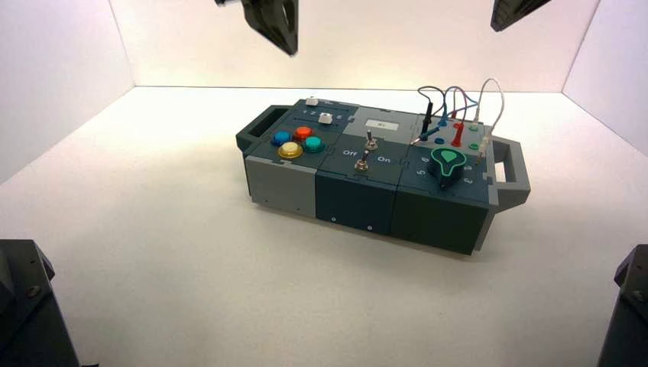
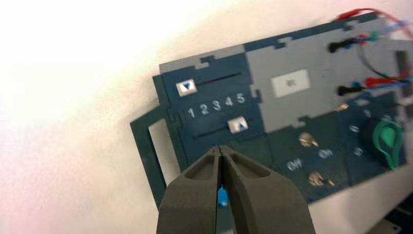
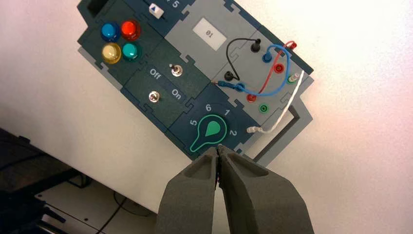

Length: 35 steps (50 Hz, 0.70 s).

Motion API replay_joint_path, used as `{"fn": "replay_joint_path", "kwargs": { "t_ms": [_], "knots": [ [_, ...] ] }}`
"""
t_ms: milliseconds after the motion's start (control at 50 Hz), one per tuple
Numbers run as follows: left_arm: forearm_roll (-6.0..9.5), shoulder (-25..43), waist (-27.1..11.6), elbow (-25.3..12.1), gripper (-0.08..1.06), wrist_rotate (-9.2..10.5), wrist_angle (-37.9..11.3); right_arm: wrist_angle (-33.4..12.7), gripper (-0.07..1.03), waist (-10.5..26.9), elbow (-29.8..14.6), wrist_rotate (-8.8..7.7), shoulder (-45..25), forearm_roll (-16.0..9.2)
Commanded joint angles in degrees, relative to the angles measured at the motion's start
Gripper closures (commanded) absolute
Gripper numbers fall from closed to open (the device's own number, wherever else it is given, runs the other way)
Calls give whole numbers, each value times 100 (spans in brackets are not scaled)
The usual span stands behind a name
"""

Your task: Move the top slider to position 3.

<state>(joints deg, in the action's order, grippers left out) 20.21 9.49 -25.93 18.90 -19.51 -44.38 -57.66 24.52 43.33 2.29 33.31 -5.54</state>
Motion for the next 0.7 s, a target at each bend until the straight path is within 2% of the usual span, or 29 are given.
{"fn": "replay_joint_path", "kwargs": {
  "t_ms": [20,380,700],
  "knots": [
    [-18,185,141,-360,100,-53,0,18,98,-26,-220,26,62,-97],
    [-18,984,316,-967,100,-202,-167,-9,98,-18,-229,53,79,-167],
    [9,1494,316,-1424,100,-211,-343,-35,98,-18,-237,88,114,-176]
  ]
}}
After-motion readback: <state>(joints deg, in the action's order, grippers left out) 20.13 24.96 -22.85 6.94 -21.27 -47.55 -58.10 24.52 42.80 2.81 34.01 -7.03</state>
